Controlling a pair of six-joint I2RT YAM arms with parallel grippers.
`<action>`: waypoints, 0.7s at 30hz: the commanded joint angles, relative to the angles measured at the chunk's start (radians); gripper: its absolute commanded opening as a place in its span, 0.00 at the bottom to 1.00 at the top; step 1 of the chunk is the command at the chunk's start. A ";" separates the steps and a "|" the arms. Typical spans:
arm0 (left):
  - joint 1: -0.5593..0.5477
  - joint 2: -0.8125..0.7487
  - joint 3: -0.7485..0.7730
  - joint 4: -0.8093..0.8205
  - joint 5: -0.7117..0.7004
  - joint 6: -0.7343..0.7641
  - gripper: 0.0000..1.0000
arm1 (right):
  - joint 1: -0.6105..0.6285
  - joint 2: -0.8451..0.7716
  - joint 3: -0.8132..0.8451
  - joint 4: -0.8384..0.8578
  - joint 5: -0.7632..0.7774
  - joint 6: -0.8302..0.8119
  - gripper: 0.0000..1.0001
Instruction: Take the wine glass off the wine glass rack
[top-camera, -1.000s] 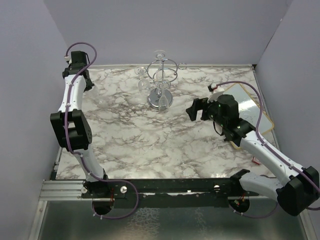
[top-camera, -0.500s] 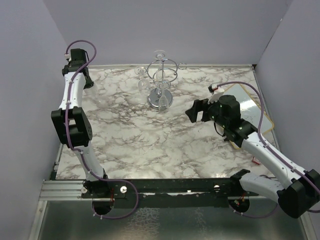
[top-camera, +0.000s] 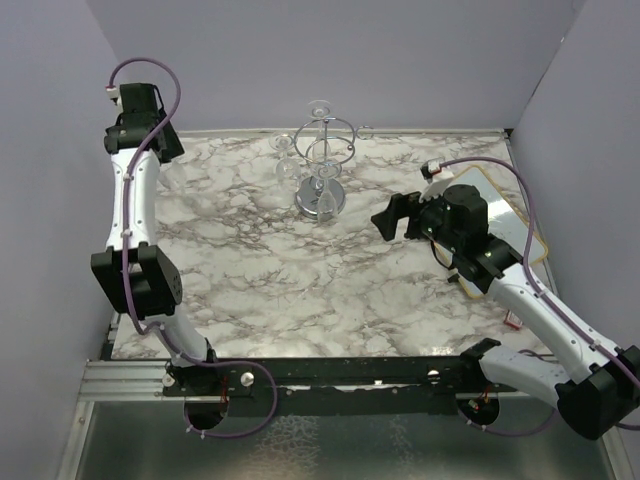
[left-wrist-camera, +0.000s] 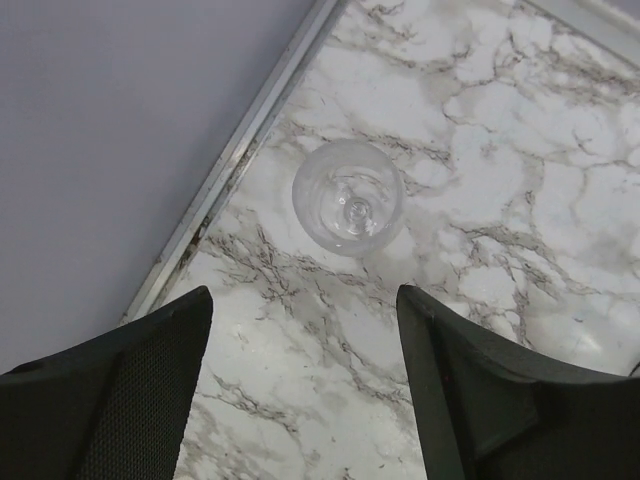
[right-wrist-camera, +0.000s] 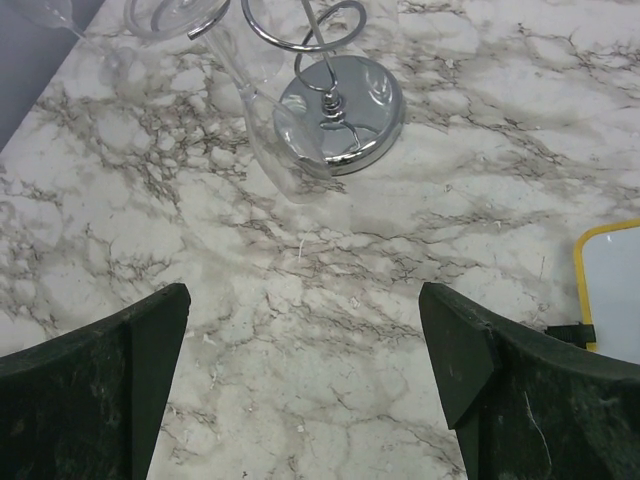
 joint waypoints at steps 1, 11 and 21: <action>0.007 -0.142 0.014 0.013 -0.013 -0.003 0.78 | -0.004 -0.022 0.033 -0.018 -0.064 0.015 0.99; 0.007 -0.279 -0.056 0.065 0.168 -0.020 0.79 | -0.004 -0.029 0.007 0.007 -0.118 0.105 1.00; -0.063 -0.579 -0.538 0.485 0.725 -0.112 0.87 | -0.004 0.018 -0.005 0.080 -0.176 0.351 1.00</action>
